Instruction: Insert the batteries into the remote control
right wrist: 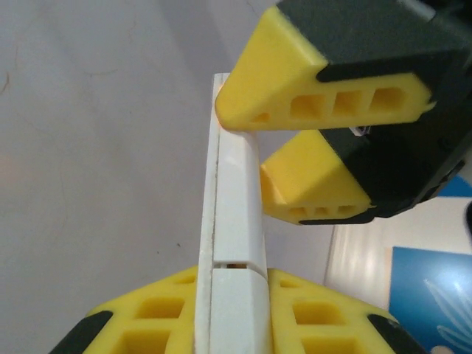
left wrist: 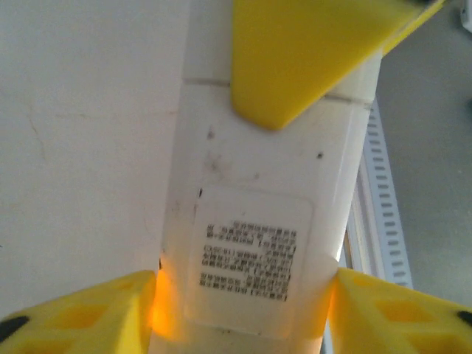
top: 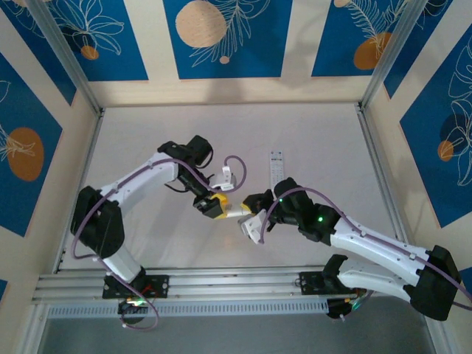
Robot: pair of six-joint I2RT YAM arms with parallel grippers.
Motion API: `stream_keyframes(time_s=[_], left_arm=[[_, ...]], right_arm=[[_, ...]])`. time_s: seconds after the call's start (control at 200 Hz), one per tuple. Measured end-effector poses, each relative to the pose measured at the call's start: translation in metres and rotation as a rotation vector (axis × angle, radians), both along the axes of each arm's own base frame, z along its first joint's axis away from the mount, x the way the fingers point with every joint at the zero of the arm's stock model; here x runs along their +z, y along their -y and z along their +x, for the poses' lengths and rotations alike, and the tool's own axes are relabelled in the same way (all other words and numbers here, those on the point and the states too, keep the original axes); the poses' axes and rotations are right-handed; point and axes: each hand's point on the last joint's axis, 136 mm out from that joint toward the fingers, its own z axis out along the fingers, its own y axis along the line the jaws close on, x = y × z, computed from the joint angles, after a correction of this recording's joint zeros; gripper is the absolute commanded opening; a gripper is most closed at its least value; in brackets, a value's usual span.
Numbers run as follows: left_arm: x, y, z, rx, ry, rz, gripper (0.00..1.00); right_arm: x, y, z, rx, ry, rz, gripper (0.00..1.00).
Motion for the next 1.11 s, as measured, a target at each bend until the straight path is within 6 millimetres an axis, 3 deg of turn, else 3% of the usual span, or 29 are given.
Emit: stream_keyframes(time_s=[0.045, 0.16, 0.26, 0.365, 0.46, 0.545, 0.655, 0.825, 0.925, 1.105], left_arm=[[0.011, 0.005, 0.004, 0.01, 0.053, -0.058, 1.0], [0.043, 0.008, 0.011, 0.092, 0.196, -0.192, 1.0], [0.074, -0.002, 0.021, 0.219, 0.324, -0.288, 1.0], [0.113, -0.031, 0.048, 0.469, 0.47, -0.346, 1.0], [0.151, -0.067, 0.077, 0.732, 0.562, -0.383, 1.0], [0.169, -0.093, 0.091, 0.914, 0.576, -0.411, 1.0], [0.164, -0.107, 0.099, 1.039, 0.52, -0.428, 1.0], [0.122, -0.106, 0.102, 1.119, 0.364, -0.394, 1.0], [0.106, -0.106, 0.102, 1.143, 0.313, -0.383, 1.0], [0.101, -0.103, 0.103, 1.154, 0.274, -0.408, 1.0]], right_arm=[[0.002, -0.002, 0.0, -0.023, -0.037, 0.031, 0.0], [0.01, -0.007, 0.004, -0.098, -0.137, 0.119, 0.0], [0.009, -0.008, 0.022, -0.228, -0.271, 0.187, 0.0], [0.003, -0.005, 0.056, -0.465, -0.493, 0.285, 0.0], [-0.002, 0.004, 0.102, -0.774, -0.766, 0.448, 0.0], [-0.012, 0.013, 0.136, -1.006, -0.974, 0.606, 0.01], [-0.048, 0.014, 0.151, -1.231, -1.199, 0.726, 0.02], [-0.113, 0.01, 0.155, -1.498, -1.42, 0.788, 0.03], [-0.111, 0.003, 0.168, -1.533, -1.469, 0.895, 0.05], [-0.116, 0.002, 0.18, -1.596, -1.526, 1.043, 0.1]])
